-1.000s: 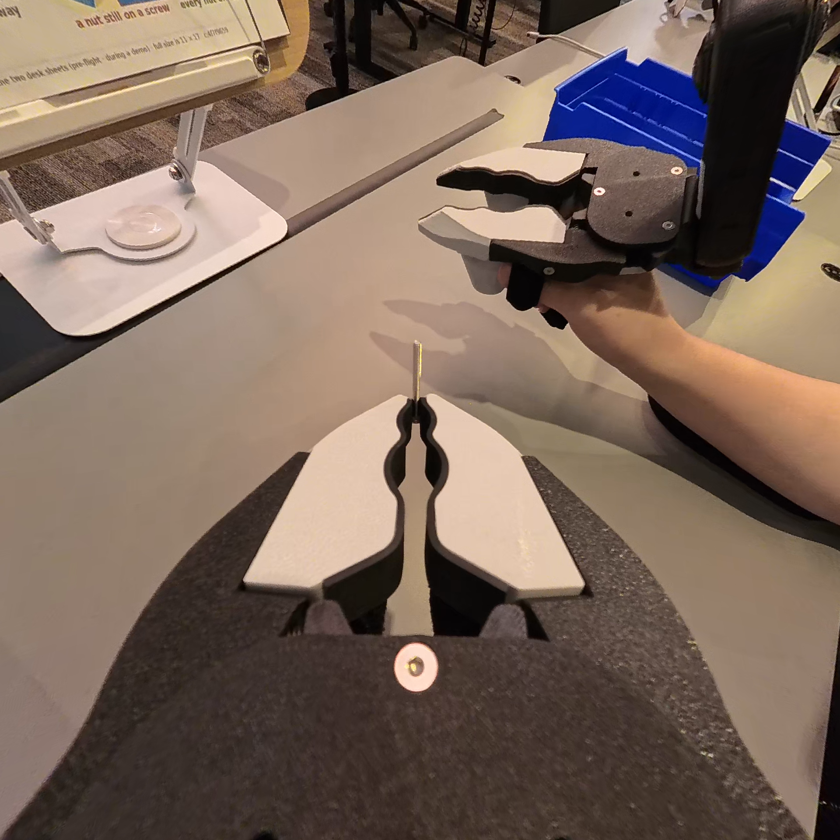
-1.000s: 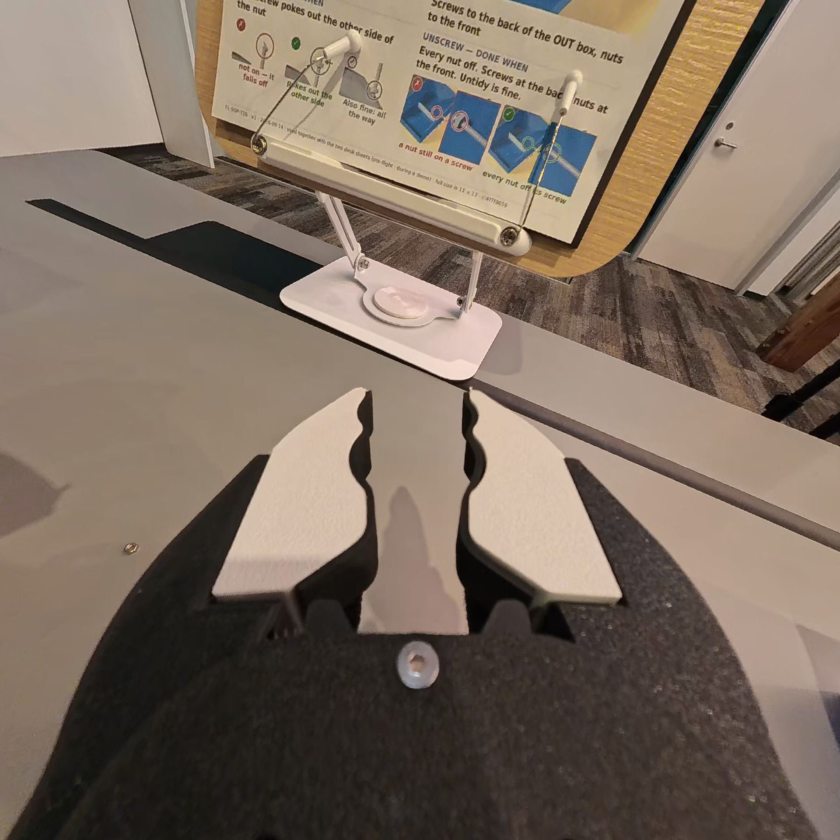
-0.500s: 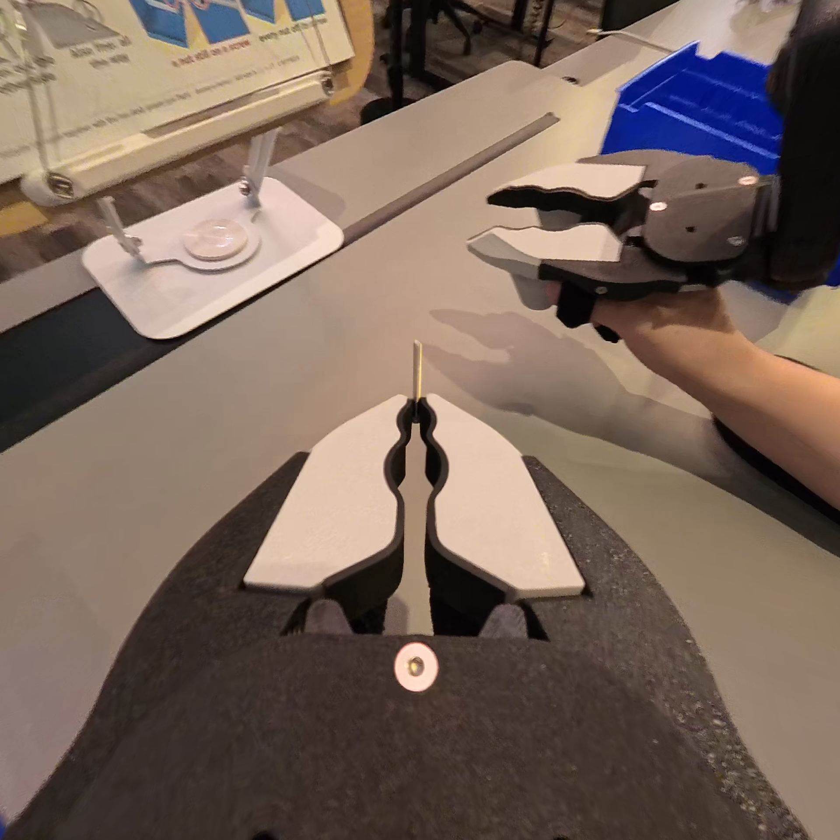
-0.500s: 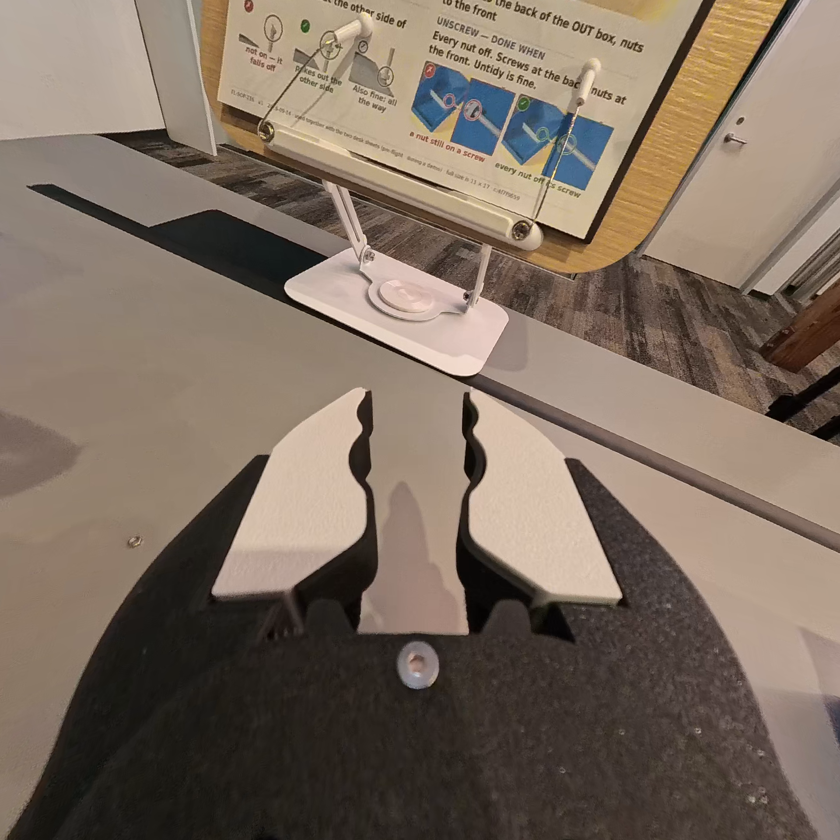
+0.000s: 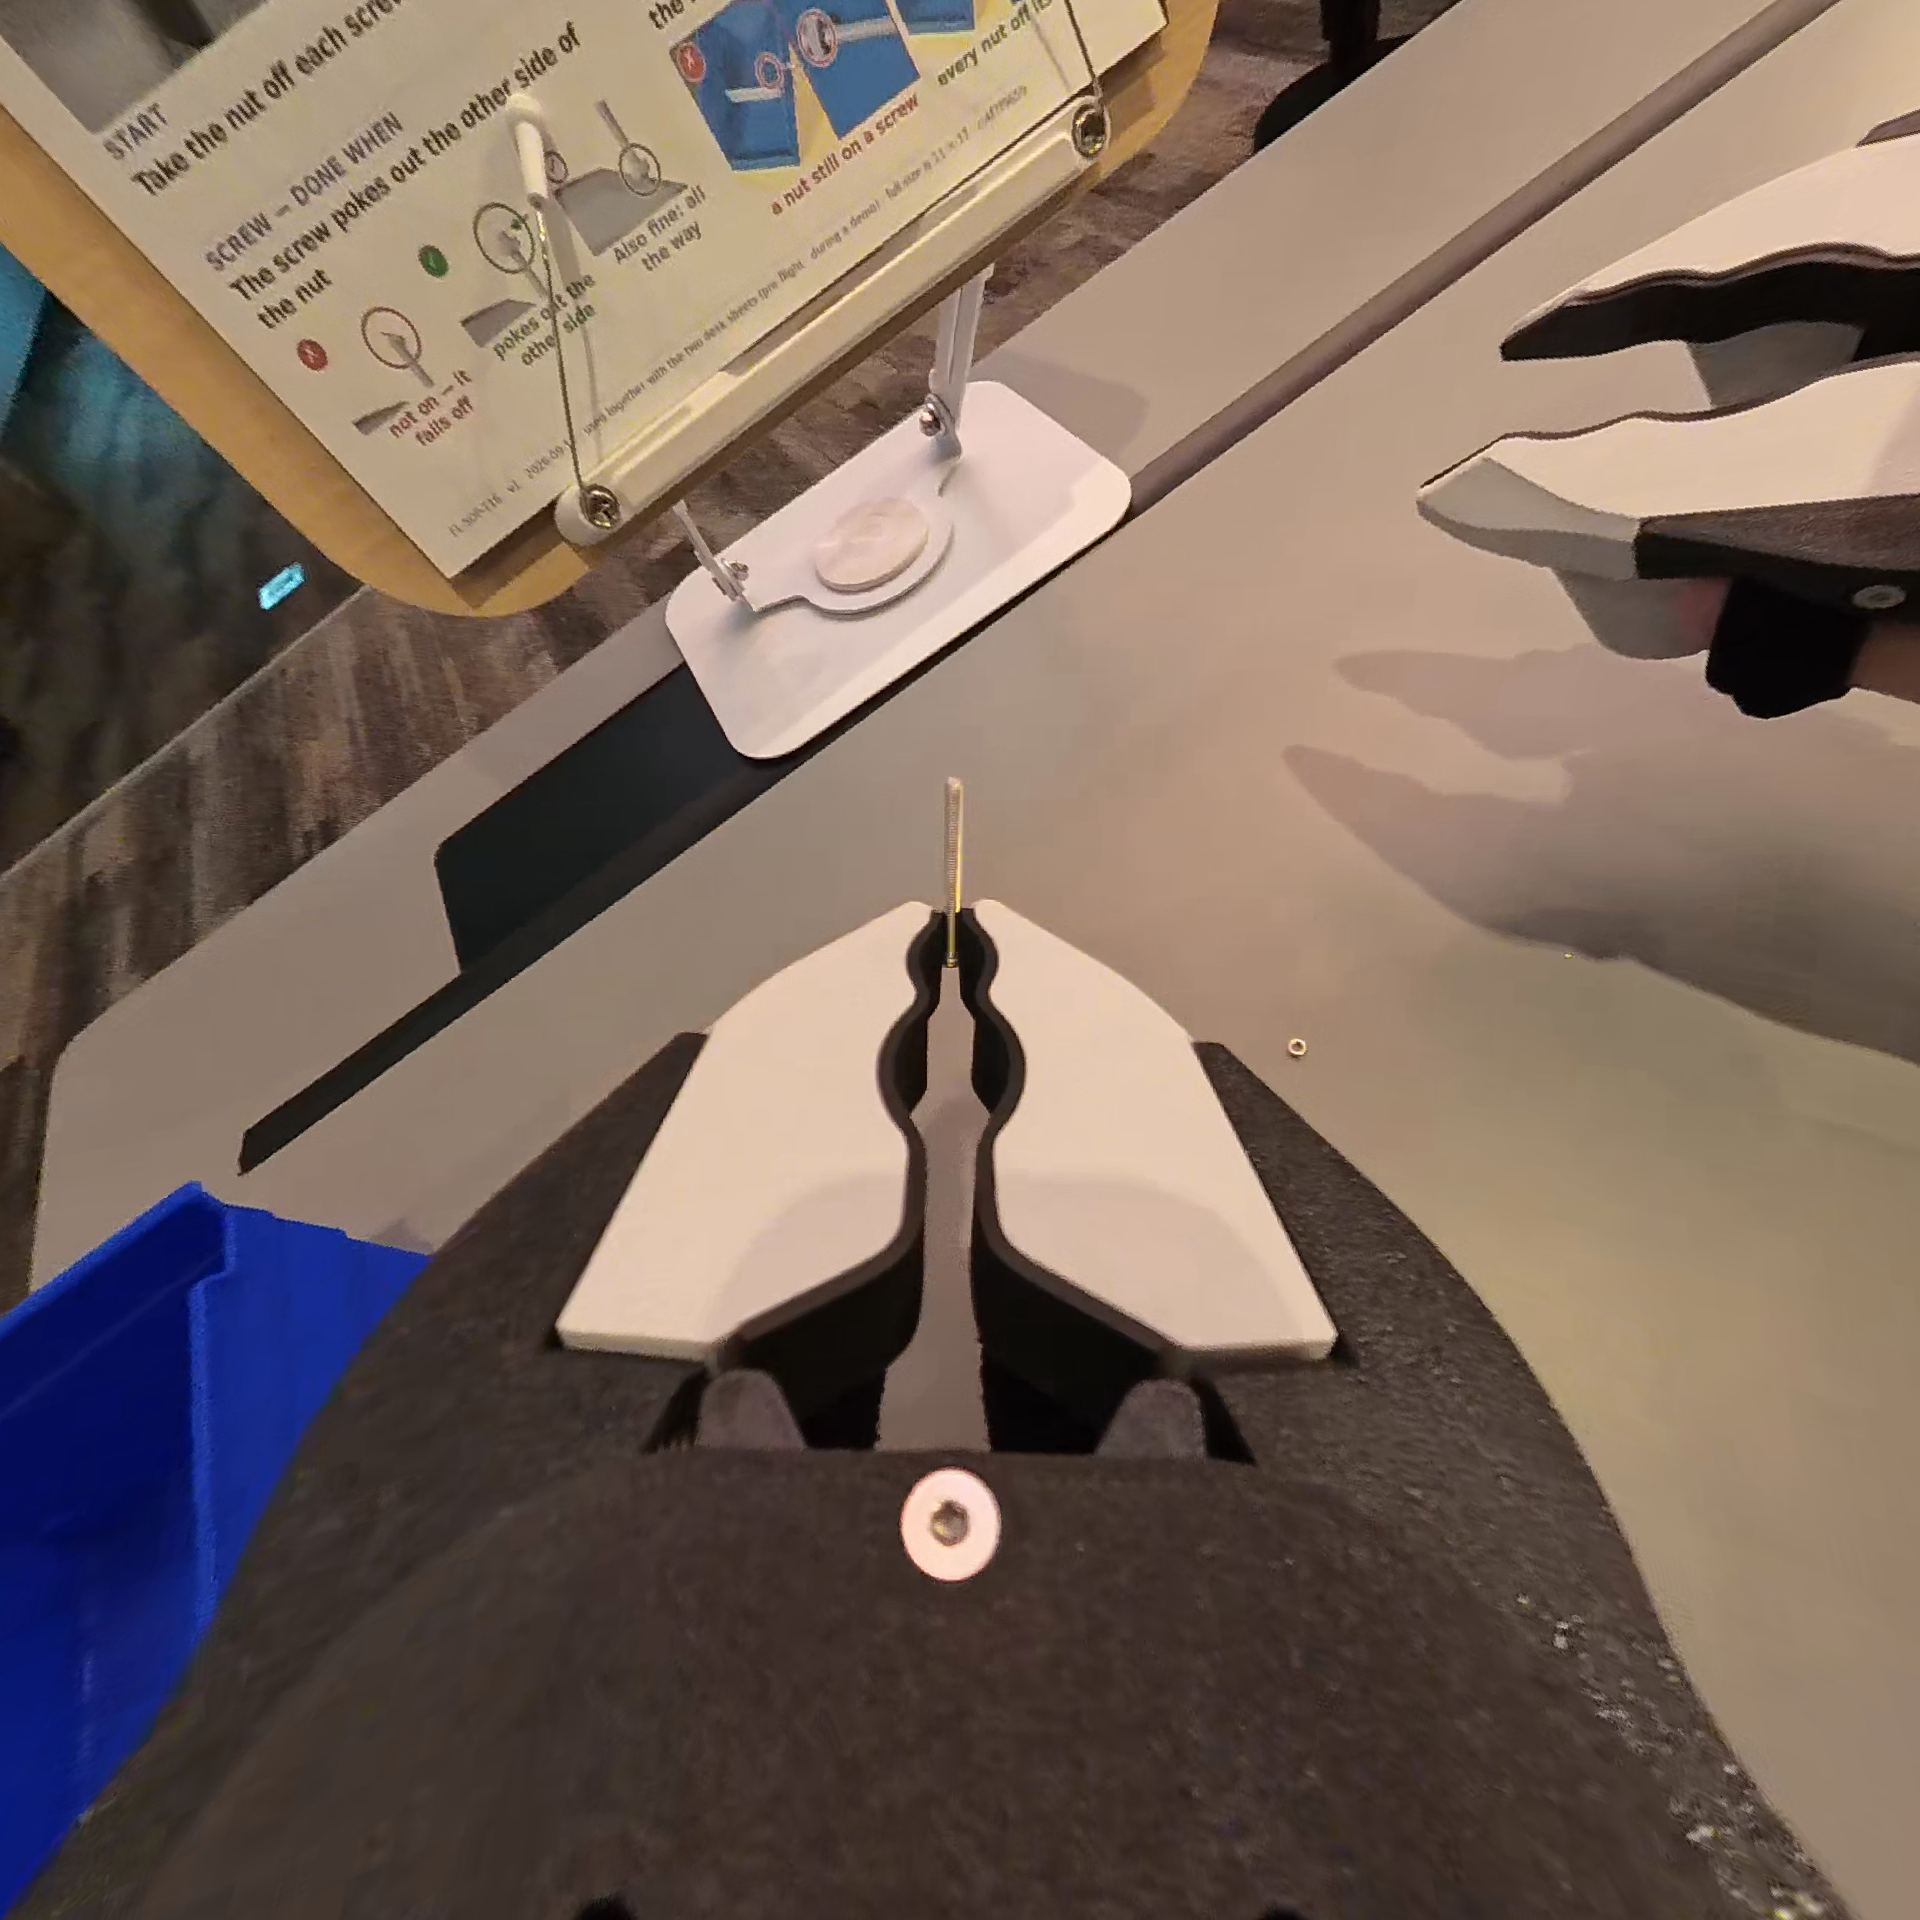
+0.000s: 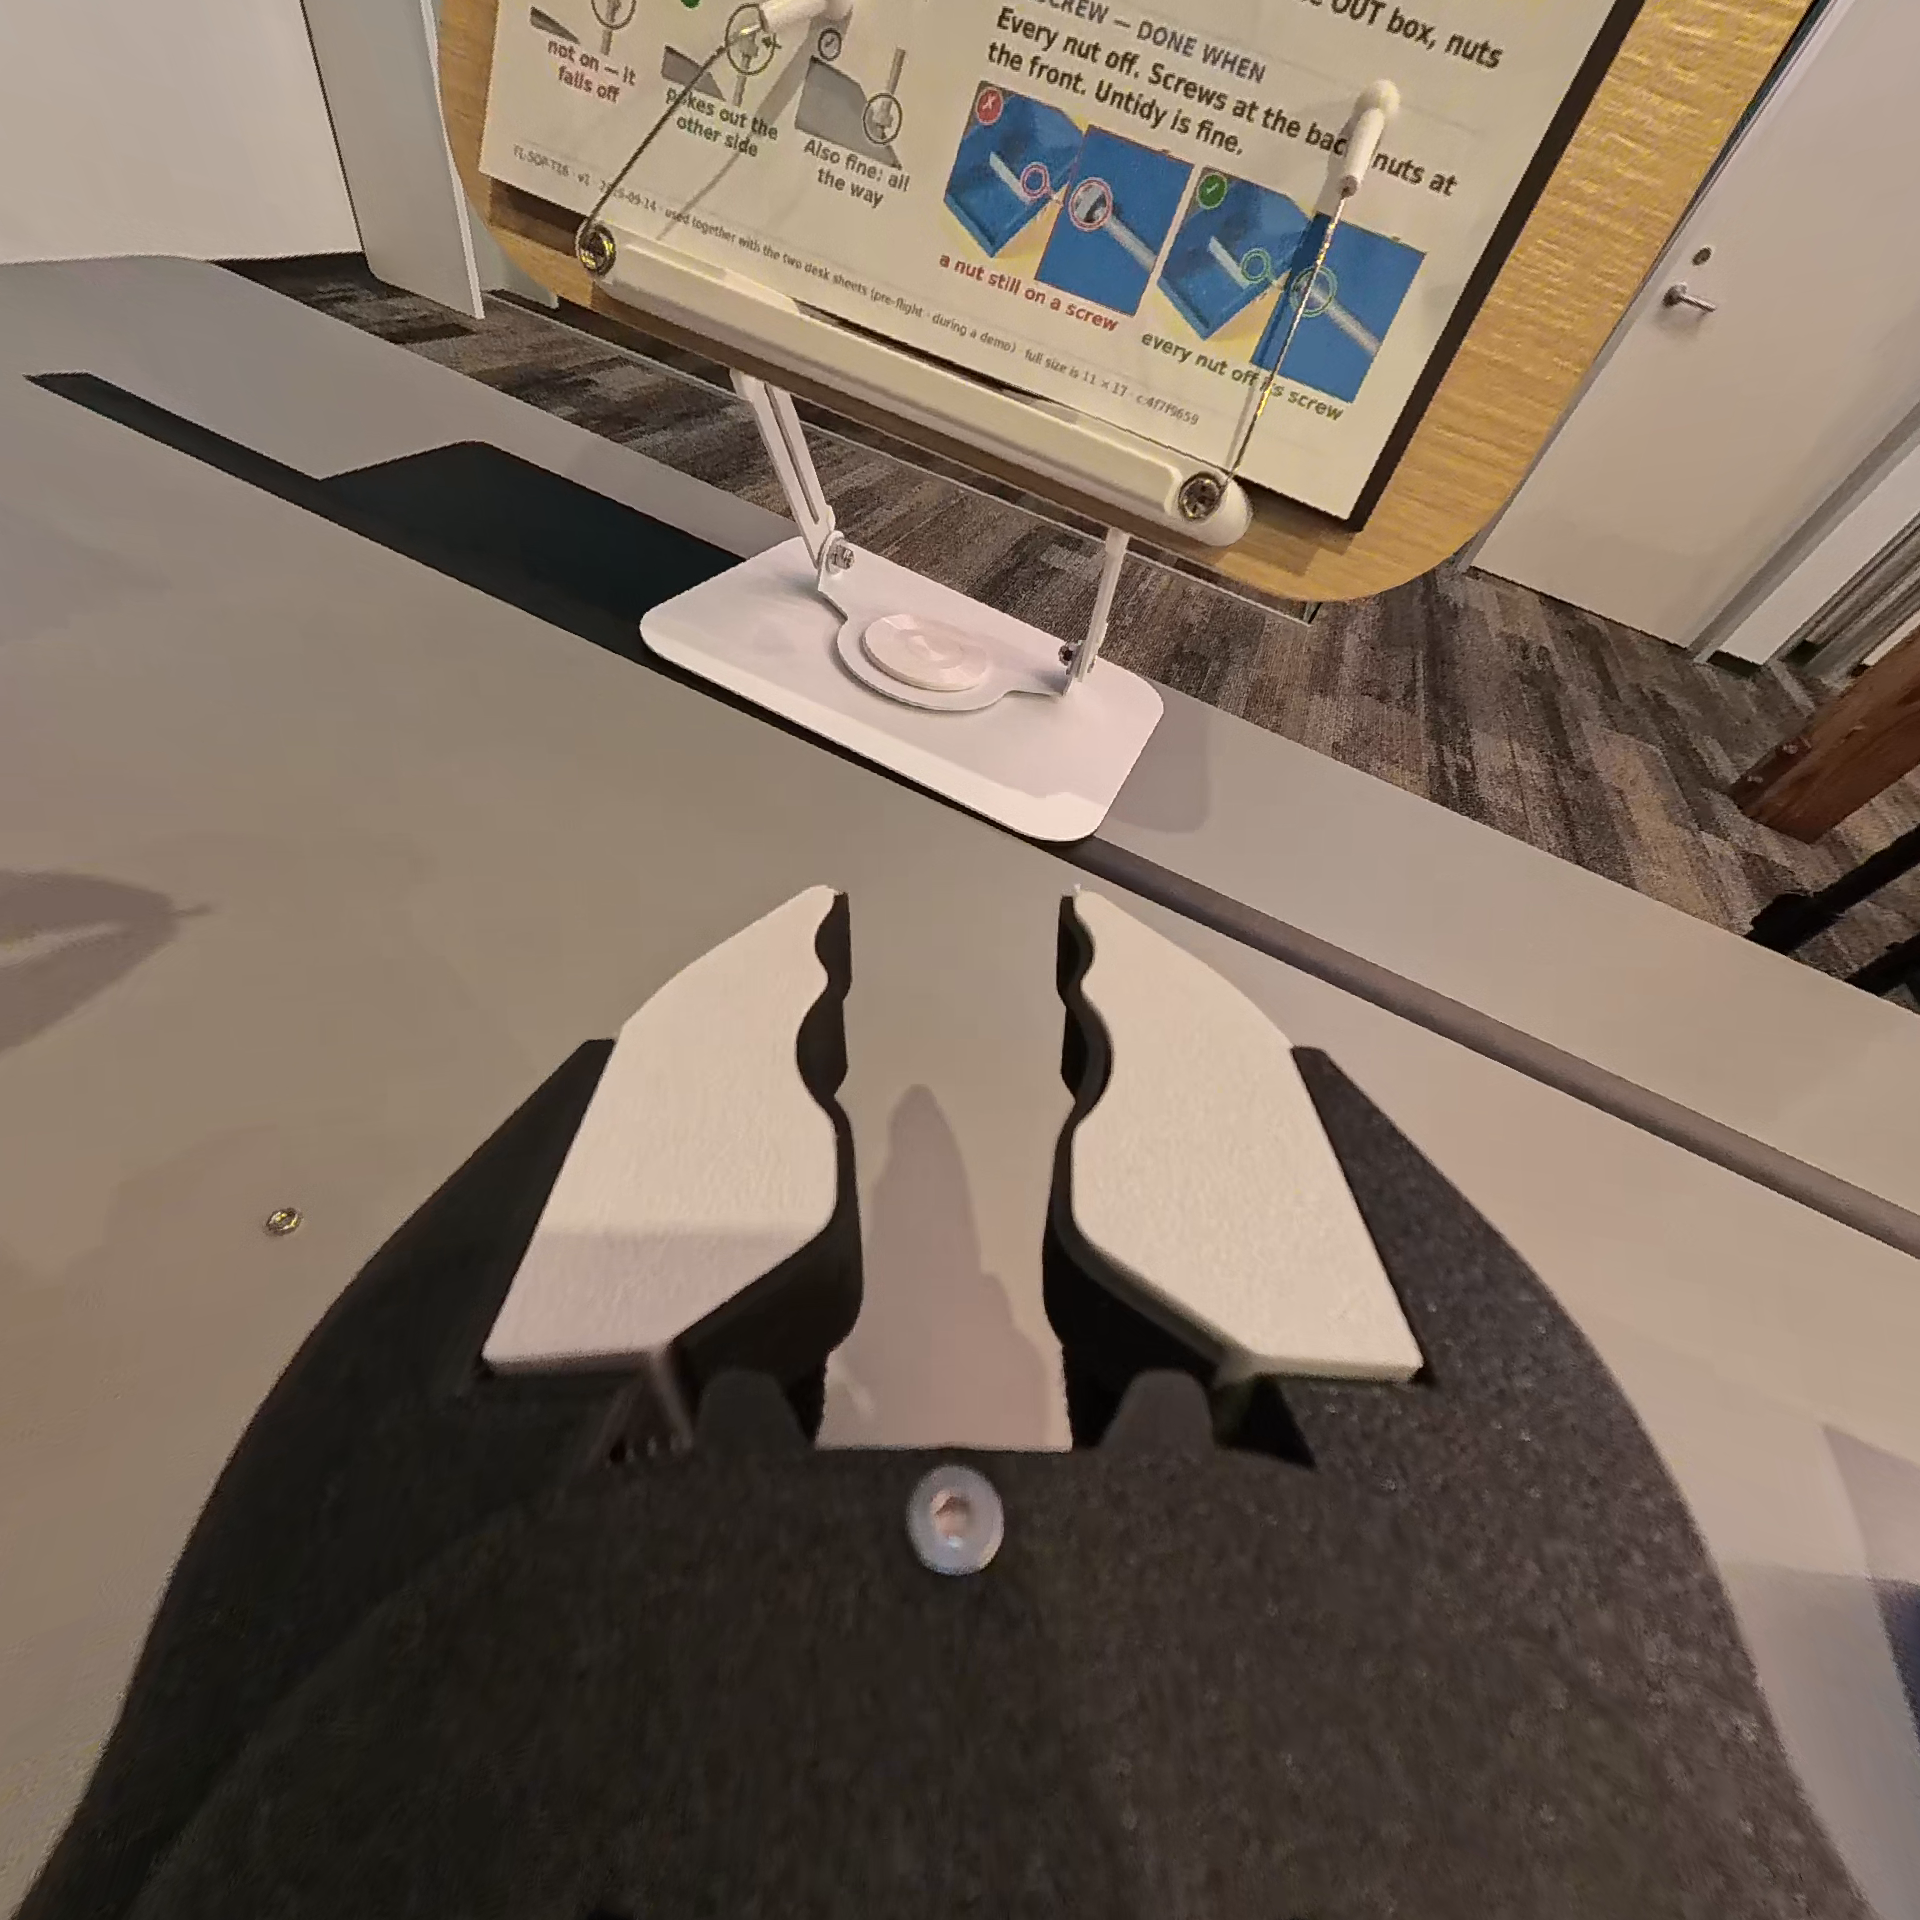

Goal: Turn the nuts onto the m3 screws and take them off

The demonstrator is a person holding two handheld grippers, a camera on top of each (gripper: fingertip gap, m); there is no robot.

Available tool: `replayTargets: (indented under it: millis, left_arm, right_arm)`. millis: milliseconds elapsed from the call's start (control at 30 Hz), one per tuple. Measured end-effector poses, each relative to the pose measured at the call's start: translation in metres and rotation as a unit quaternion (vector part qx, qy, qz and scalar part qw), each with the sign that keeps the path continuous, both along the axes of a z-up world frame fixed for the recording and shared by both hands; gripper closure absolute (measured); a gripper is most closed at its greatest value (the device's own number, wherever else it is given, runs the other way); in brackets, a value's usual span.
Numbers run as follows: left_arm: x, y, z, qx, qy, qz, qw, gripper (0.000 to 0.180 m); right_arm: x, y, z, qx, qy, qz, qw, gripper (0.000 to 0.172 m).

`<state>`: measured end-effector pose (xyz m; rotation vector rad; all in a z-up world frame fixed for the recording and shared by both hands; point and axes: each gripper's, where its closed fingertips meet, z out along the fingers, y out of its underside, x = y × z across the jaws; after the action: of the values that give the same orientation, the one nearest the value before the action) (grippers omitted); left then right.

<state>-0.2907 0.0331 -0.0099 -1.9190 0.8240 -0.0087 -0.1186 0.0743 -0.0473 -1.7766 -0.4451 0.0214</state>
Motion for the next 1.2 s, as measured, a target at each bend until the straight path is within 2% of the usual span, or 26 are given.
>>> replayTargets:
  millis: [1200]
  left_arm:
    - [0.004, 0.003, 0.001, 0.016, 0.016, 0.003, 1.0, 0.178]
  right_arm:
    - [-0.007, 0.002, -0.014, -0.023, -0.029, 0.022, 0.999, 0.134]
